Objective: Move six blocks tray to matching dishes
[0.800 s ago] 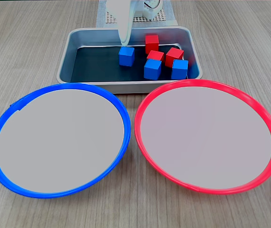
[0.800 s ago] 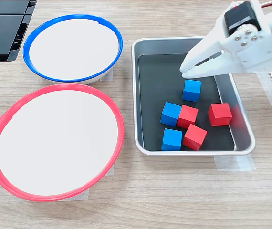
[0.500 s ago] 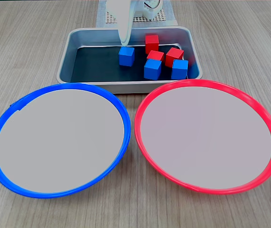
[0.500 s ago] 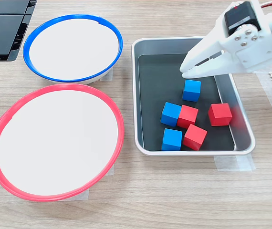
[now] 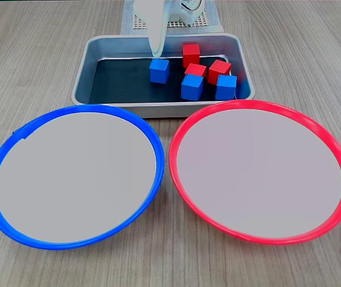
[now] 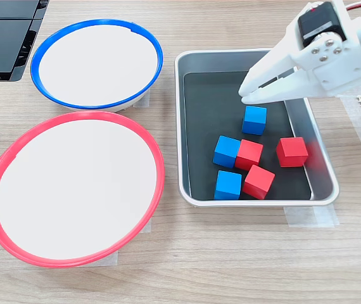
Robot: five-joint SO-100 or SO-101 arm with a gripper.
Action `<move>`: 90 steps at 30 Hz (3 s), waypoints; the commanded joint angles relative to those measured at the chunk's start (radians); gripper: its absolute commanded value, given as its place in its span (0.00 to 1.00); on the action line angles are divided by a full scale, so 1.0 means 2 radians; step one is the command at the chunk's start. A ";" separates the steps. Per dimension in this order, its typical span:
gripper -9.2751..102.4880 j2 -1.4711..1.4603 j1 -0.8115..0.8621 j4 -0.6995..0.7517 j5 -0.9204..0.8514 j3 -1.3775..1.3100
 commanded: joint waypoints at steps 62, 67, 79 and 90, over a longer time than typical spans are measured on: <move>0.08 -0.889 0.043 0.111 -0.245 -0.841; 0.08 -0.979 0.059 -0.028 -0.298 -0.845; 0.15 -0.992 0.045 0.031 -0.387 -0.833; 0.24 -0.763 -0.064 0.192 -0.544 -0.571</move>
